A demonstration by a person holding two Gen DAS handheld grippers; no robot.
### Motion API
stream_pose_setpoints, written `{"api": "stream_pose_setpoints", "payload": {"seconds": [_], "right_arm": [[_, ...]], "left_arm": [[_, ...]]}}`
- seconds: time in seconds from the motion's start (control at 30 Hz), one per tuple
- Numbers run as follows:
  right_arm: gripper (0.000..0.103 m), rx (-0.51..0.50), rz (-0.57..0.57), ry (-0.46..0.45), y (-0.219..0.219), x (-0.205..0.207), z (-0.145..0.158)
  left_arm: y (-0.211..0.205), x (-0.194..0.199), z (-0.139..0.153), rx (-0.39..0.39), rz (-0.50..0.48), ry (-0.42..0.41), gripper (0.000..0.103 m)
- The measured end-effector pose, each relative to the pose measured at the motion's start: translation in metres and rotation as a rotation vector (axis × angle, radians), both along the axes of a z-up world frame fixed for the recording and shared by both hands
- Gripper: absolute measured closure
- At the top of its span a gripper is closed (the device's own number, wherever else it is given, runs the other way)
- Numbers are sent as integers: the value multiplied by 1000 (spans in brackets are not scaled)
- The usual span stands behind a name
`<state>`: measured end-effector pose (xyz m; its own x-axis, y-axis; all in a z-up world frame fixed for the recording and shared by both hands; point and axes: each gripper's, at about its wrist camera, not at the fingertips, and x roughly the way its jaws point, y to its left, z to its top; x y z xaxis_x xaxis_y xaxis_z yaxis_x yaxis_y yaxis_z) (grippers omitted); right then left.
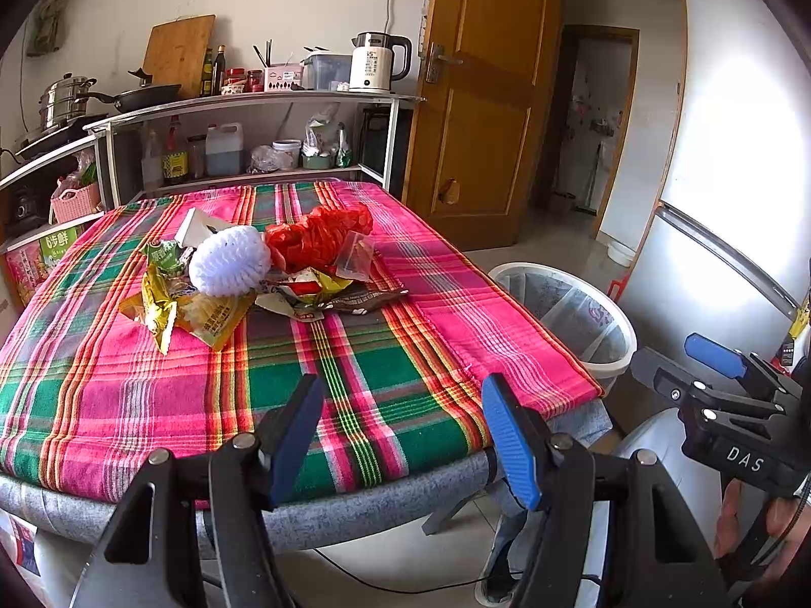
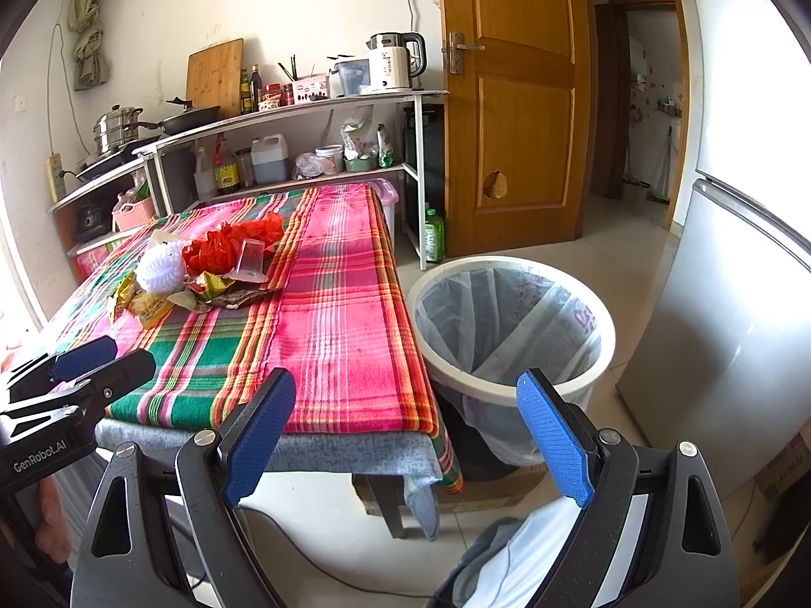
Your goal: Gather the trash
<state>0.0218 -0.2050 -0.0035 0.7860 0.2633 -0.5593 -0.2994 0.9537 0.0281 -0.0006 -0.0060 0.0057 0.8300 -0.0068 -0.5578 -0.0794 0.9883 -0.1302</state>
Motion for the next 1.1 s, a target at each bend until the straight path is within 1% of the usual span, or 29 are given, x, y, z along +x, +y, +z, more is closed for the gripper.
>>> {"api": "stream_pose_setpoints", "payload": {"seconds": [0.2, 0.3, 0.43, 0.53, 0.67, 0.77, 1.0, 1.1], "right_arm": [[14, -3, 14, 12, 3, 5, 1], [14, -2, 37, 25, 8, 13, 0], [14, 3, 76, 36, 18, 23, -2], [14, 9, 122, 55, 30, 34, -4], [14, 10, 189, 69, 52, 47, -6], [14, 12, 234, 76, 71, 57, -6], [14, 11, 291, 71, 105, 83, -1], [14, 4, 314, 64, 121, 95, 3]], "left_arm": [[7, 3, -4, -5, 2, 5, 36], [16, 6, -6, -10, 22, 12, 36], [36, 9, -7, -5, 81, 14, 36], [57, 12, -7, -21, 126, 17, 36], [85, 16, -7, -36, 189, 21, 36], [103, 22, -8, -28, 236, 33, 36], [145, 40, -8, -85, 312, 38, 36], [160, 50, -10, -98, 340, 40, 36]]}}
